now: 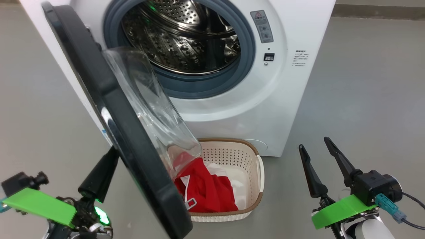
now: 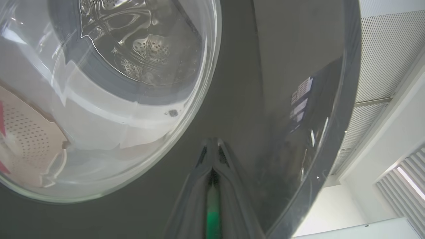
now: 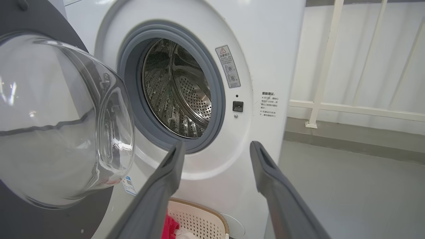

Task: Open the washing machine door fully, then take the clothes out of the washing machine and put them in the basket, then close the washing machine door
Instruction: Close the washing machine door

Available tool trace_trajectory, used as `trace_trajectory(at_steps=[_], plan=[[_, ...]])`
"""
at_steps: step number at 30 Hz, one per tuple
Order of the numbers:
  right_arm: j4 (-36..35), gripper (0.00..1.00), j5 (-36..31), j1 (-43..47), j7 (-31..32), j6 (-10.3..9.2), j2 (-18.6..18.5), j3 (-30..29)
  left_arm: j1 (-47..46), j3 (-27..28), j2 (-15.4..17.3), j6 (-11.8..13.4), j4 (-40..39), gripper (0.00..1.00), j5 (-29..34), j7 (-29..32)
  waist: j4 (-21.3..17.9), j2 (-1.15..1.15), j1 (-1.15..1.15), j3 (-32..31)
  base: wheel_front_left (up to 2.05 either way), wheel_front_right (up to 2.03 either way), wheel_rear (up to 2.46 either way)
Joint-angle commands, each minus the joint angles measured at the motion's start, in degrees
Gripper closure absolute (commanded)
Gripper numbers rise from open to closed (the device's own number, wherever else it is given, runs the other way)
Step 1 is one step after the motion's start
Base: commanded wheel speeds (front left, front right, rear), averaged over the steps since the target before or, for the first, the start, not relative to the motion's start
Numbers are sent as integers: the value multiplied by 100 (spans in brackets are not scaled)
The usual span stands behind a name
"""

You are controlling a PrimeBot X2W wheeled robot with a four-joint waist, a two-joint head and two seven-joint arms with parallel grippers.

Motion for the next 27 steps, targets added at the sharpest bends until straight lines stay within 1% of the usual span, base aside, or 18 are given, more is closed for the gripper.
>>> trace_trajectory(at_steps=[1,5,14,21,27], plan=[[-123,0,62,-267,-36,28,-11,117,-72,47,57,-62,-146,100,-212,16,-91,0,0,33,0,0,0],[-160,0,69,-298,-36,28,-11,123,-136,-52,57,-134,-83,100,-425,-101,-254,0,0,97,0,0,0],[-173,0,54,-329,-36,28,-11,119,-317,-184,57,-321,144,100,-590,-277,-569,0,0,217,0,0,0],[-188,0,60,-385,-36,28,-11,137,-527,-311,57,-512,213,100,-648,-395,-835,0,0,344,0,0,0],[-199,0,56,-438,-36,28,-11,116,-727,-374,57,-611,288,100,-657,-488,-1015,0,0,466,0,0,0]])
